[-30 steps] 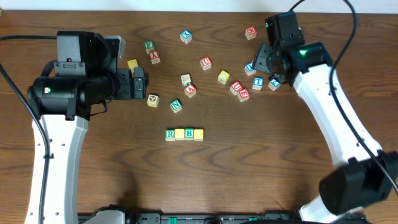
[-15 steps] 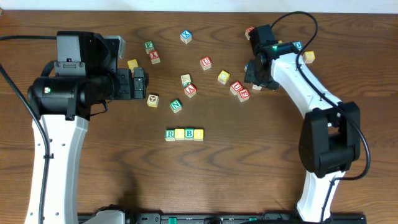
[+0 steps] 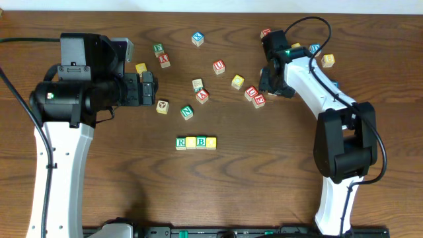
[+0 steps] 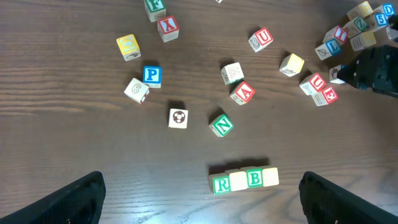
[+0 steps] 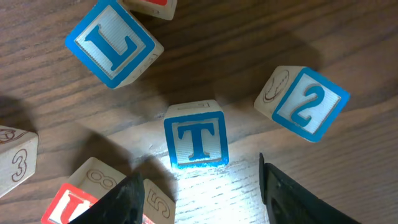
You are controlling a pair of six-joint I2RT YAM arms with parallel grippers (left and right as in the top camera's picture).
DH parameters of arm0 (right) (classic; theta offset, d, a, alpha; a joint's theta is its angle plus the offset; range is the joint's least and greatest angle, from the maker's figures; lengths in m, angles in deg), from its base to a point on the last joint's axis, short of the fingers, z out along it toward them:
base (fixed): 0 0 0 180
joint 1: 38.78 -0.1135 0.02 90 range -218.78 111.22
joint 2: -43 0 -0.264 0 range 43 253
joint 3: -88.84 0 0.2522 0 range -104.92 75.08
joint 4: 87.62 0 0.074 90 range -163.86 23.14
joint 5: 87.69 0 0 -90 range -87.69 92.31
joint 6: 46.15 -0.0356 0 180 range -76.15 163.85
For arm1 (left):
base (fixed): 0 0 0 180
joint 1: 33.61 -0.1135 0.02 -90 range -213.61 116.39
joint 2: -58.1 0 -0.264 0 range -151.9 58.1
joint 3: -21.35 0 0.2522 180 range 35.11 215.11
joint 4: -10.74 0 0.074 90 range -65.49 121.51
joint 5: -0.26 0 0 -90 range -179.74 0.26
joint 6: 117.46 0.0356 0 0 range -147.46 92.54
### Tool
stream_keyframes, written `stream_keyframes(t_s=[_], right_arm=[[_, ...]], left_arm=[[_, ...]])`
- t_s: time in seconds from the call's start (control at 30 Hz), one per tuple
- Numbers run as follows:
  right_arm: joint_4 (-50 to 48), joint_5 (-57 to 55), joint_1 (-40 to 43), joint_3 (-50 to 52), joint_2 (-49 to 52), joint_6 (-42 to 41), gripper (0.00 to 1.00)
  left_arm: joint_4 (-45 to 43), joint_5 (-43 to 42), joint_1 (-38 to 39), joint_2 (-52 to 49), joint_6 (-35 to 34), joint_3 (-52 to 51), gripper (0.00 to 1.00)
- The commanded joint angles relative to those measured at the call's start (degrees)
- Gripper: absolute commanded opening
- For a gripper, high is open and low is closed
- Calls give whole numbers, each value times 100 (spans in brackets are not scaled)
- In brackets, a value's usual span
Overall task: Spell out ROBOT
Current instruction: 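Lower the right gripper over the blue T block and close on it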
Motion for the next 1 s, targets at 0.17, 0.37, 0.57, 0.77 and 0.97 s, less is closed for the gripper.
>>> stream_keyframes(t_s=[0.17,0.37,0.57,0.77,0.97], right_arm=[[-273,-240,31,-46,44,498,55],[-433,-262,31,-26,44,592,54],[-706,-264,31,232,44,590,50],[-909,-306,31,446,44,588,50],[-979,-350,33,535,44,588,44]], left_arm=[[15,-48,-17,0,101,101,98],[15,-48,-17,0,101,101,98],[15,-48,-17,0,101,101,98],[15,-48,-17,0,101,101,98],[15,-48,-17,0,101,101,98]])
